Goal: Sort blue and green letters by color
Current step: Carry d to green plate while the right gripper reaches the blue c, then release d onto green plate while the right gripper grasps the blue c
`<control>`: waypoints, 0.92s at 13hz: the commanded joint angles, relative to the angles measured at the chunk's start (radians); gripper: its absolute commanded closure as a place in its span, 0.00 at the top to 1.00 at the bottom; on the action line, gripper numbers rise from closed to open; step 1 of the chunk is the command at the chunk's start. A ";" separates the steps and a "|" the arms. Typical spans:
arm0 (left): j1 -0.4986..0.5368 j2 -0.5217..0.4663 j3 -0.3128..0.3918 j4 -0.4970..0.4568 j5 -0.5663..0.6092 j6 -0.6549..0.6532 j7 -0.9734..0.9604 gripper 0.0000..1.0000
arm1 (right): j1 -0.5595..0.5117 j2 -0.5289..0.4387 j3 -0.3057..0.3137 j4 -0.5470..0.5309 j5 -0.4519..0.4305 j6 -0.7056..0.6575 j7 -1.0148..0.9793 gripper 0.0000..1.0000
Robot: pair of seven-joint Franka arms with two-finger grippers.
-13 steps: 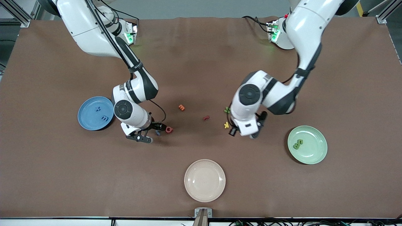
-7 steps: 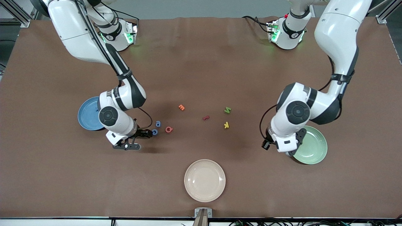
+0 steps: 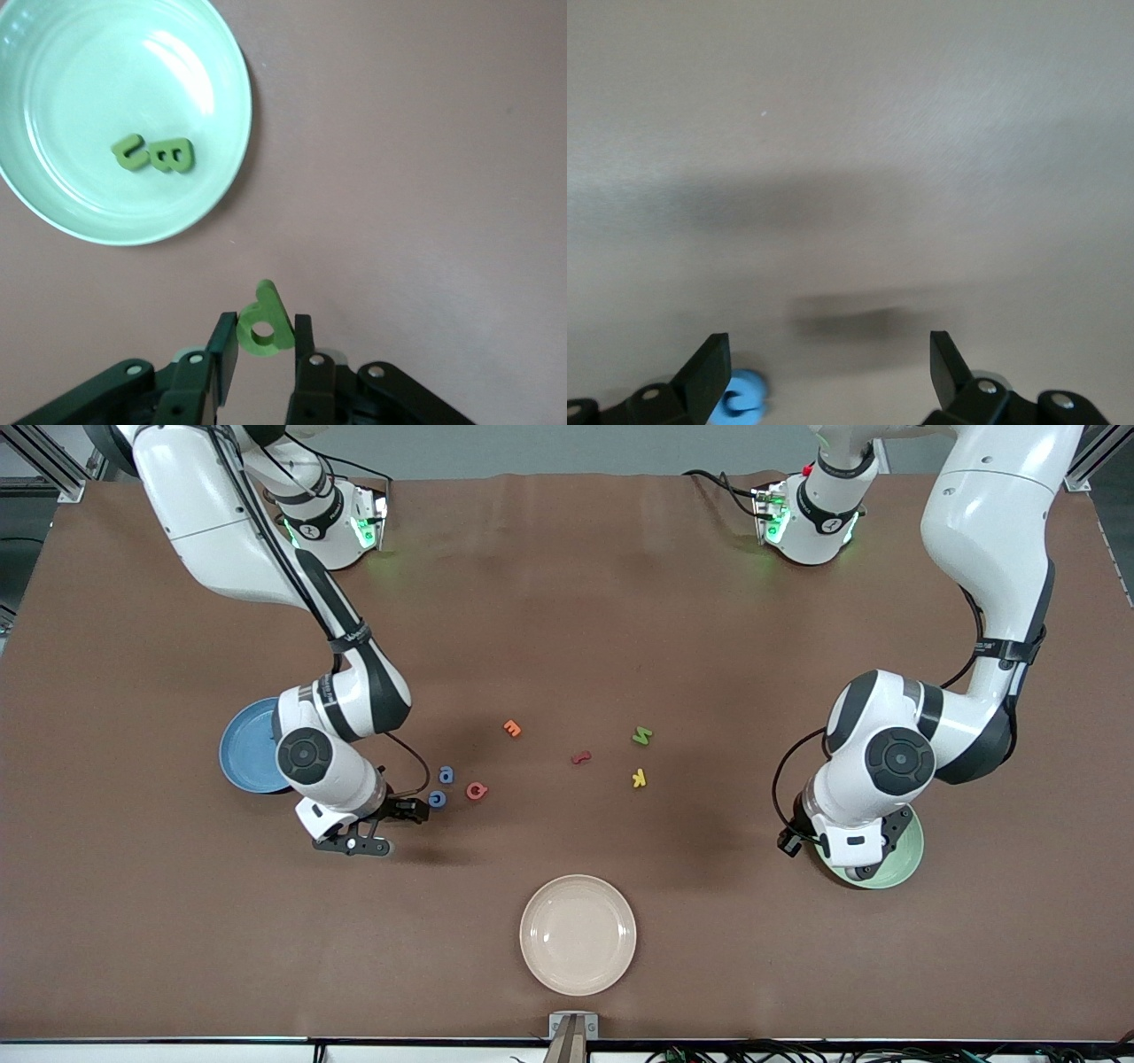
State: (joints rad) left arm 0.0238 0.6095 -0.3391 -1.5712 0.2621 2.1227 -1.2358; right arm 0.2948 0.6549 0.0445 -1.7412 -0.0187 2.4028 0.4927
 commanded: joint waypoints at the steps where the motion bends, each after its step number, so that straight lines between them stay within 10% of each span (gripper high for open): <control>1: 0.066 -0.014 -0.008 -0.018 0.016 -0.039 0.111 0.00 | 0.039 0.034 0.001 0.031 0.014 -0.011 0.105 0.99; 12: 0.185 0.065 -0.008 -0.024 0.019 -0.024 0.326 0.15 | 0.066 0.058 0.005 0.026 0.022 -0.014 0.125 0.77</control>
State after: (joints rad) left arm 0.1926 0.6636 -0.3372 -1.6047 0.2623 2.0930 -0.9332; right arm 0.3549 0.7033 0.0480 -1.7339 -0.0144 2.4022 0.6060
